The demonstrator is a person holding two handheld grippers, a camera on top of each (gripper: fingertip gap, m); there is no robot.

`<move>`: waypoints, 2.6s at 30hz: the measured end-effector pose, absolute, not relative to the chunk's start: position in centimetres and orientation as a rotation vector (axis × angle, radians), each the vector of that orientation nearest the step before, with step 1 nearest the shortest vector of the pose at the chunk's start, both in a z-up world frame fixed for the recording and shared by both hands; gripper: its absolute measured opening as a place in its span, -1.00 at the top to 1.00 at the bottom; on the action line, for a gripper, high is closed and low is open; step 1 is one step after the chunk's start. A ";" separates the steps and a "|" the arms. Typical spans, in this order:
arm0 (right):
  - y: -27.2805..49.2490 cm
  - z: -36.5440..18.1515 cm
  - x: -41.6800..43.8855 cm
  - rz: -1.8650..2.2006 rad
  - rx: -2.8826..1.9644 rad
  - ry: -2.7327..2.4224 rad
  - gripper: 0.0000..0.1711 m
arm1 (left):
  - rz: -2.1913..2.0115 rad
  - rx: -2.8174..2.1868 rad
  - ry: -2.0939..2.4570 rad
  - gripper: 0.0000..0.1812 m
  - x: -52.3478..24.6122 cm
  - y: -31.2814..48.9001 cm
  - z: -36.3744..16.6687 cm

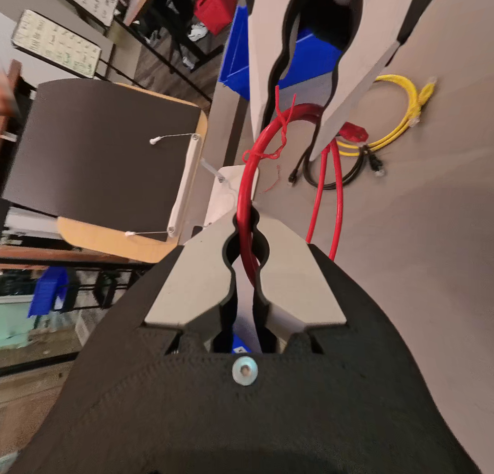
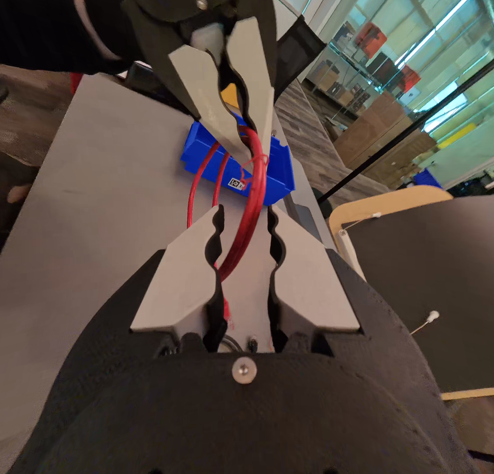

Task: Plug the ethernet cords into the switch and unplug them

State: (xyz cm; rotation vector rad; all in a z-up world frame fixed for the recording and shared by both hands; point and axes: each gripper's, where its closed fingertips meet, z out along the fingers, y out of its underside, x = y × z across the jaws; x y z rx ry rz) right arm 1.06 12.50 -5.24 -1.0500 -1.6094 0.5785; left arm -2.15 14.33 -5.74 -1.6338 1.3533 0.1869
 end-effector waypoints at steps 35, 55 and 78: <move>11.1 -4.3 0.6 1.647 -1.247 -1.374 0.93 | 0.689 -1.387 1.486 1.00 -2.0 14.9 -5.5; 12.5 -1.3 -0.8 0.320 -0.841 -1.371 0.91 | -0.204 -1.870 1.018 1.00 -4.7 16.5 -5.2; 16.8 -2.7 -3.0 0.260 -1.053 -1.069 0.72 | -0.628 -1.887 0.782 1.00 -1.7 16.1 -3.7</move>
